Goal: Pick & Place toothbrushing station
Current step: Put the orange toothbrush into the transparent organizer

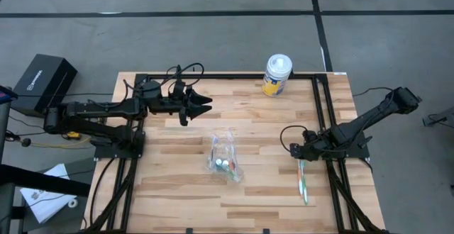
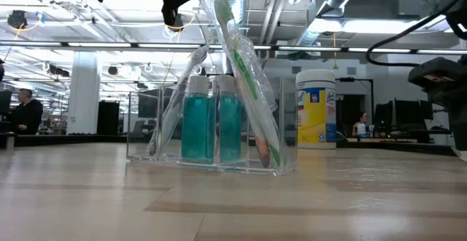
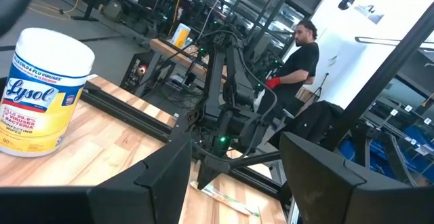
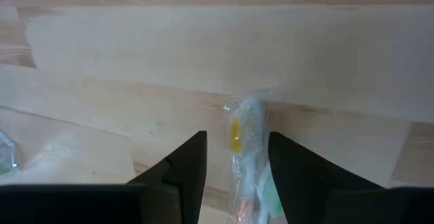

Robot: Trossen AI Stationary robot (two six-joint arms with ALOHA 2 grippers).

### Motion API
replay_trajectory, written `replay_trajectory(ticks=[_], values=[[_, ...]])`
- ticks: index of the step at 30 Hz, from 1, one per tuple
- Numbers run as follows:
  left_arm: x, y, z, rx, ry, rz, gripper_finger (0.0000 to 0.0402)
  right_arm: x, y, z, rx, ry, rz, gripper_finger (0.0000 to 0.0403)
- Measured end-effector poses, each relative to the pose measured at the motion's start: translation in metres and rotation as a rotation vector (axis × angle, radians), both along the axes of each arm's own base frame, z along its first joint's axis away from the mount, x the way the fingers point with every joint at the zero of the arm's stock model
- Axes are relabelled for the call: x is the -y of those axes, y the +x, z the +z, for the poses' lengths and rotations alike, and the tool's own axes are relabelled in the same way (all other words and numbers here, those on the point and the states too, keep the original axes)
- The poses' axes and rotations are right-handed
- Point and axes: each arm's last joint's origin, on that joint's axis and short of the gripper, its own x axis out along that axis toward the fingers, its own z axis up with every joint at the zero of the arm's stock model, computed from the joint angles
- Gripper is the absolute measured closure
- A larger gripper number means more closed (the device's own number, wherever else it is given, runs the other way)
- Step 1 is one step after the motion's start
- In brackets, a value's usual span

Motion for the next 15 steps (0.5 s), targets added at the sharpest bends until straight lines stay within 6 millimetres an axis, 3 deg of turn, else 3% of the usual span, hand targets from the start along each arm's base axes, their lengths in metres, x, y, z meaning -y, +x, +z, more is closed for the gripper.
replay_trajectory(ticks=[8,15], values=[[0.0000,0.0000,0.0000,0.000,0.000,0.000,0.0185,0.0022,-0.0012,-0.0008,-0.019,-0.011,-0.015,0.0281],[0.0000,0.0000,-0.0001,0.000,0.000,-0.001,0.0187,0.0092,0.0028,-0.0004,-0.003,-0.045,-0.009,0.0388]])
